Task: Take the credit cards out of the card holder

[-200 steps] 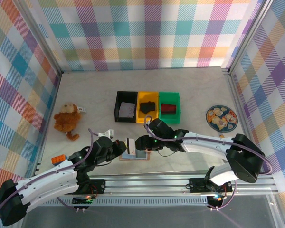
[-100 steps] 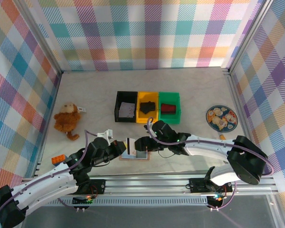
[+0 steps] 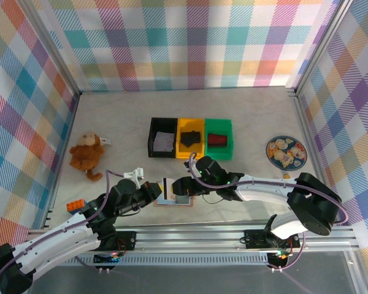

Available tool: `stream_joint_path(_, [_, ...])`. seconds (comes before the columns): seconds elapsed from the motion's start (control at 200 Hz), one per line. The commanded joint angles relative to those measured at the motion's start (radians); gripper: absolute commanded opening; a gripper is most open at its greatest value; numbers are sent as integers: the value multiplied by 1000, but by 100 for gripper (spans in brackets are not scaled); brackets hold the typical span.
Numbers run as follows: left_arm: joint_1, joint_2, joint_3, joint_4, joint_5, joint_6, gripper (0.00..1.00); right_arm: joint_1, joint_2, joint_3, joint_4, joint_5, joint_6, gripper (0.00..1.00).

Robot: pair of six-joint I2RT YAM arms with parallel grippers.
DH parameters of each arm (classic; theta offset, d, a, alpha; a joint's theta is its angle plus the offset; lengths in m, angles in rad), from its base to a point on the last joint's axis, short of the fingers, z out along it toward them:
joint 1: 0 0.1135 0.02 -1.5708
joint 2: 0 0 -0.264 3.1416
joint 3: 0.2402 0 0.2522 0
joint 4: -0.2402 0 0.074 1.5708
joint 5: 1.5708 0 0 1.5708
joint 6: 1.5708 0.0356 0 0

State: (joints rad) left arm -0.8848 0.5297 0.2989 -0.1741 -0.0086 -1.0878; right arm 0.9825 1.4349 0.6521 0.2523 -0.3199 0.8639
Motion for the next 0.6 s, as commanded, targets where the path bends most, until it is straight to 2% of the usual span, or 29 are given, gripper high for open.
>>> stream_joint_path(0.0, [5,-5,-9,39,1,-21,0,4,24,-13,99,-45,30,50])
stream_joint_path(0.285, [6,-9,-14,50,-1,-29,0,5,32,-24,172,-88,47,49])
stream_joint_path(0.595, [6,-13,-23,67,0,-37,0,5,11,-49,187,-65,57,47])
